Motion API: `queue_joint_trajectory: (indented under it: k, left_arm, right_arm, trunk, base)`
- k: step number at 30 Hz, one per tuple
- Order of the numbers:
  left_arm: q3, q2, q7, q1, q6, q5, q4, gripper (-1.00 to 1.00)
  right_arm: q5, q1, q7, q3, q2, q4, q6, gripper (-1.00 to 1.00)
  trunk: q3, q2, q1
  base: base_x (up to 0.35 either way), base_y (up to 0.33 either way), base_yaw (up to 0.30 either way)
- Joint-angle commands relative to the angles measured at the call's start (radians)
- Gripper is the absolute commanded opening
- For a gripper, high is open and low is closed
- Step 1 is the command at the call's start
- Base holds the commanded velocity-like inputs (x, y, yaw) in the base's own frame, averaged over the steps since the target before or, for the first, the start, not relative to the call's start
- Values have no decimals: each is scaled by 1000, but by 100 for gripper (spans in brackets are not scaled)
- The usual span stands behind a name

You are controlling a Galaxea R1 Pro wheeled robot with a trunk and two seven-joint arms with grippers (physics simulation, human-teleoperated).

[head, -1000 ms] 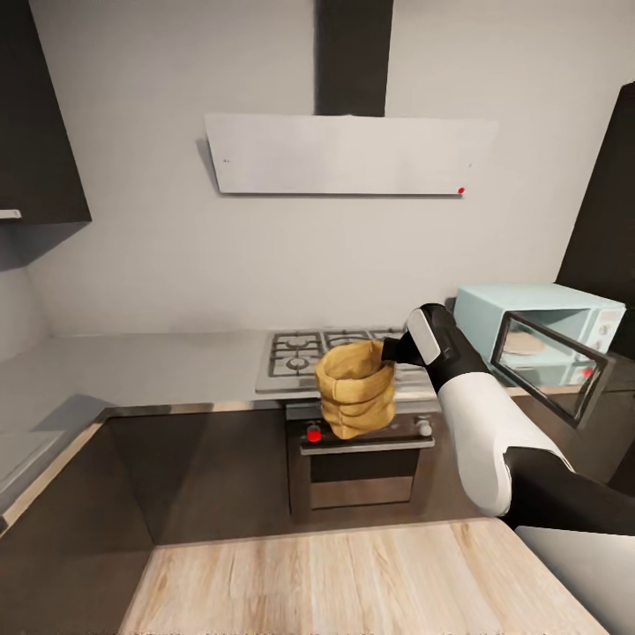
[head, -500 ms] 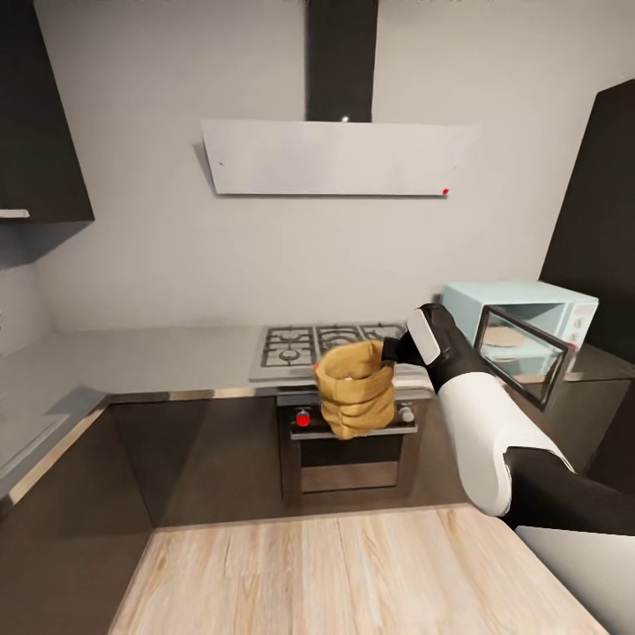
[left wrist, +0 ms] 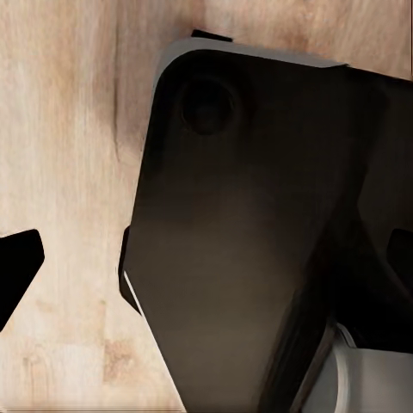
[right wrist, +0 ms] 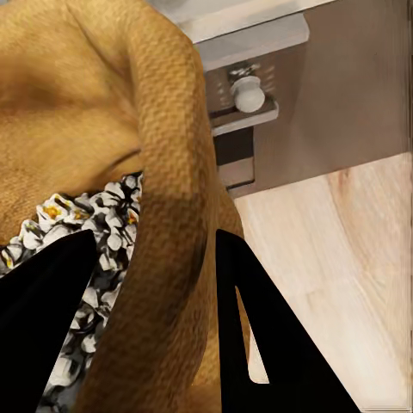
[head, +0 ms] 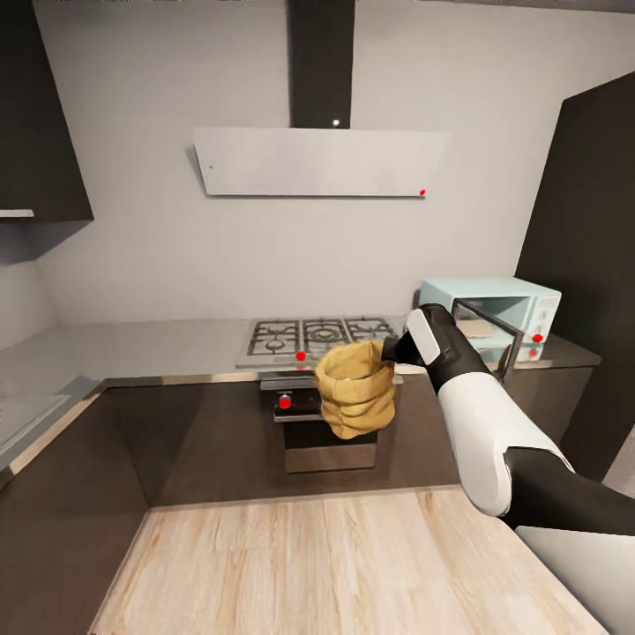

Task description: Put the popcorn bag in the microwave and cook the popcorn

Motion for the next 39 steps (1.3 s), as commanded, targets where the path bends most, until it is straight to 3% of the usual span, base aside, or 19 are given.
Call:
queue_joint_trajectory:
  k: [1, 7, 12, 19, 29, 32, 36, 39]
  left_arm:
    - [-1, 0, 3, 0, -2, 6, -2, 100]
    - [-1, 0, 3, 0, -2, 6, -2, 100]
    - [0, 0, 3, 0, -4, 7, -2, 100]
    - [-1, 0, 3, 0, -4, 8, -2, 100]
    - [1, 1, 2, 0, -6, 8, -2, 100]
    - [3, 1, 1, 0, -6, 5, -2, 100]
    - [5, 1, -1, 0, -8, 3, -3, 100]
    - [5, 1, -7, 0, -8, 3, -3, 100]
  right_arm:
    - [-11, -1, -10, -4, 1, -1, 1, -100]
    - [-11, -1, -10, -4, -1, 1, 1, -100]
    - [-12, -1, -9, -4, -49, 10, 1, -100]
    - [-13, -1, -9, -3, -65, 13, 1, -100]
    - [-30, 10, -5, -4, -215, 19, 1, -100]
    - [-31, 11, -3, -4, -276, 21, 1, -100]
    - [-32, 12, -2, -4, -337, 26, 1, -100]
    - [-31, 12, -2, -5, -401, 81, 1, -100]
  trunk:
    - [-1, -1, 0]
    - [-1, -1, 0]
    - [-1, -1, 0]
    - [-1, -1, 0]
    - [-1, -1, 0]
    - [-1, -1, 0]
    - [-1, -1, 0]
    - [-1, -1, 0]
  base:
    - [-258, -220, 0]
    - [-258, -220, 0]
    - [-252, -221, 0]
    - [-232, -238, 0]
    - [-129, -157, 0]
    - [-1, -2, 0]
    - [0, 0, 0]
    - [0, 0, 0]
